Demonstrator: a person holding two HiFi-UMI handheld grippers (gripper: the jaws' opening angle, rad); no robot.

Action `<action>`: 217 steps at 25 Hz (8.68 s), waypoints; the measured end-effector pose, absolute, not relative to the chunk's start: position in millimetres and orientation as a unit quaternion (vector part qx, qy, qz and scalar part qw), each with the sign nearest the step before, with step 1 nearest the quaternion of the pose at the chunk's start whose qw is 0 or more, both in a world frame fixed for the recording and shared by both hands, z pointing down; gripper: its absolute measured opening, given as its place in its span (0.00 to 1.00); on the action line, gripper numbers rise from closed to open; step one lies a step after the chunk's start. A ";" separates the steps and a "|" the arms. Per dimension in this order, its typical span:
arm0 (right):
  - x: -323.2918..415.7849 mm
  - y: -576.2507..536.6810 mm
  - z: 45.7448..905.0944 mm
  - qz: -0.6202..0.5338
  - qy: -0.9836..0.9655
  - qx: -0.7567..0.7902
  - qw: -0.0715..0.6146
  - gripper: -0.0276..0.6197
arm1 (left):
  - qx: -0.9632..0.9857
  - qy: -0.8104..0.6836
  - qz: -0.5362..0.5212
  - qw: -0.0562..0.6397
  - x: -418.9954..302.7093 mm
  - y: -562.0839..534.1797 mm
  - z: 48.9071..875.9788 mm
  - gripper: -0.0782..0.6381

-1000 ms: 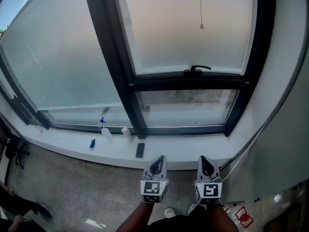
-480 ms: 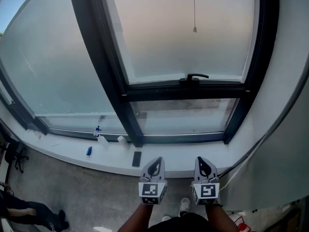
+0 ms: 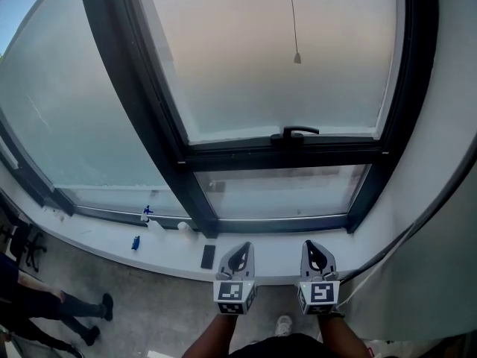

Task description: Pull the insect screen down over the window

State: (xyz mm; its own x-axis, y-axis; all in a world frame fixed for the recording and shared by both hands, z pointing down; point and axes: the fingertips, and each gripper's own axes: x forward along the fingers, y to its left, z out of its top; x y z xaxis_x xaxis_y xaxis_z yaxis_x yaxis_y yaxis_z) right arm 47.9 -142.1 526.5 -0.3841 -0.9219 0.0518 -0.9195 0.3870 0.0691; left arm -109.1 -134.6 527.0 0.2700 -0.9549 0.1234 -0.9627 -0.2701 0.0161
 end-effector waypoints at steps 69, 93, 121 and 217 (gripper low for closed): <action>40.8 -402.1 504.0 -0.022 -0.793 0.608 0.039 0.05 | 0.832 -0.554 0.001 0.033 -119.3 -409.3 502.9 0.11; 49.4 -448.1 372.5 -0.126 -0.791 0.597 -0.044 0.05 | 0.806 -0.584 -0.061 -0.077 -113.0 -453.9 372.4 0.11; 61.3 -464.3 114.4 -0.296 -0.722 0.606 -0.156 0.05 | 0.721 -0.597 -0.032 -0.352 -121.1 -476.4 124.1 0.11; 84.8 -488.8 -147.2 -0.632 -0.373 0.573 0.365 0.44 | 0.395 -0.611 0.391 -0.563 -138.6 -474.7 -139.3 0.55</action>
